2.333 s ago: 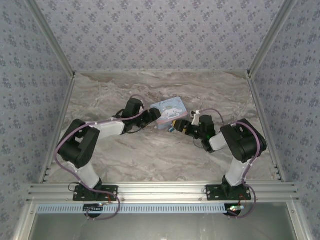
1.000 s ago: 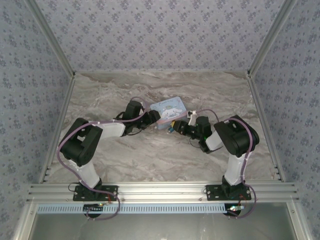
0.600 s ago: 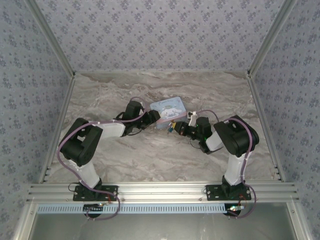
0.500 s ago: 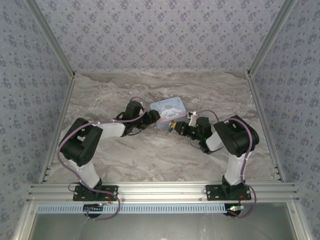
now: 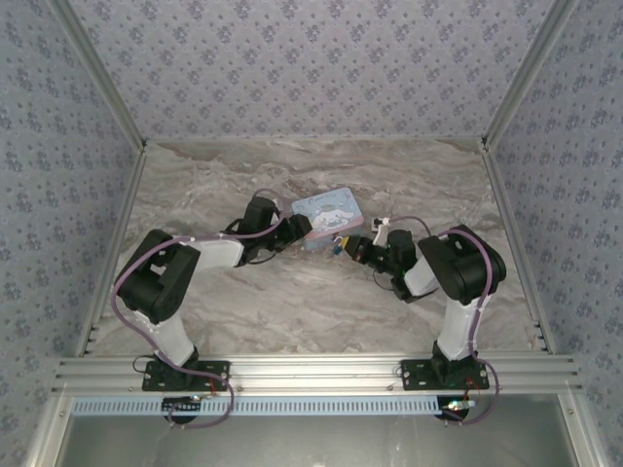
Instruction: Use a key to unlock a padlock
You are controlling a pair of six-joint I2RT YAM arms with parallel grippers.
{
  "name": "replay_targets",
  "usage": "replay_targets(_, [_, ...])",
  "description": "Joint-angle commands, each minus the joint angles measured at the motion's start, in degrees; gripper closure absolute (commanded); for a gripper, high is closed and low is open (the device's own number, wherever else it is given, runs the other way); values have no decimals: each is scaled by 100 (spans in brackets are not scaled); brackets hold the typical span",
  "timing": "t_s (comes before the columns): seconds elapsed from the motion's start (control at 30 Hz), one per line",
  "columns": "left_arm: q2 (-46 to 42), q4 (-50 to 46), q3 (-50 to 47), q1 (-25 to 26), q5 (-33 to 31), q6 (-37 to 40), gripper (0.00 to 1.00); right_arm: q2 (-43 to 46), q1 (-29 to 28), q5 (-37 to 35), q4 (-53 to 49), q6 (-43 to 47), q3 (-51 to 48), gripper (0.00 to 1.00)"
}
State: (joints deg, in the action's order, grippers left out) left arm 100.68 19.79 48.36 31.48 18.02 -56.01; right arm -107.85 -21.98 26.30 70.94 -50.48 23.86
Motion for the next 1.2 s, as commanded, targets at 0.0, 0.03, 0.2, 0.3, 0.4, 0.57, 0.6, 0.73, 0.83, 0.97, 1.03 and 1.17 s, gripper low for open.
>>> replay_targets(0.0, [109, -254, -169, -20, -137, 42, 34, 19, 121, -302, 408, -252, -125, 100])
replay_targets(0.03, [117, -248, -177, -21, -132, 37, 34, 44, 130, -330, 432, -284, -143, 100])
replay_targets(0.2, [112, -226, -204, -26, -145, 26, 33, 199, 184, -393, 399, -302, -212, 100])
replay_targets(0.3, [101, -223, -213, -20, -143, 26, 33, 284, 227, -431, 372, -288, -284, 100])
replay_targets(0.4, [92, -248, -209, -31, -167, 52, 33, 383, 274, -399, 234, -236, -354, 100])
replay_targets(0.57, [84, -333, -204, -125, -192, 103, 33, 874, 300, -217, -423, 86, -529, 100])
replay_targets(0.6, [59, -319, -224, -144, -186, 99, 33, 1041, 299, -186, -639, 183, -584, 100])
replay_targets(0.73, [-154, -135, -339, -165, -147, 144, 31, 1849, 303, -141, -1800, 666, -738, 100])
replay_targets(0.83, [-447, -8, -445, -167, -162, 166, 27, 2659, 268, -108, -3167, 1171, -691, 100])
replay_targets(0.97, [-896, -94, -513, -164, -291, 327, 23, 3883, 173, -204, -4944, 1703, -637, 100])
replay_targets(1.03, [-1144, -213, -521, -186, -317, 433, 22, 4510, 150, -230, -5868, 1919, -528, 100])
replay_targets(1.17, [-1792, -200, -771, -247, -483, 611, 20, 5478, 134, -177, -7272, 2188, -332, 100])
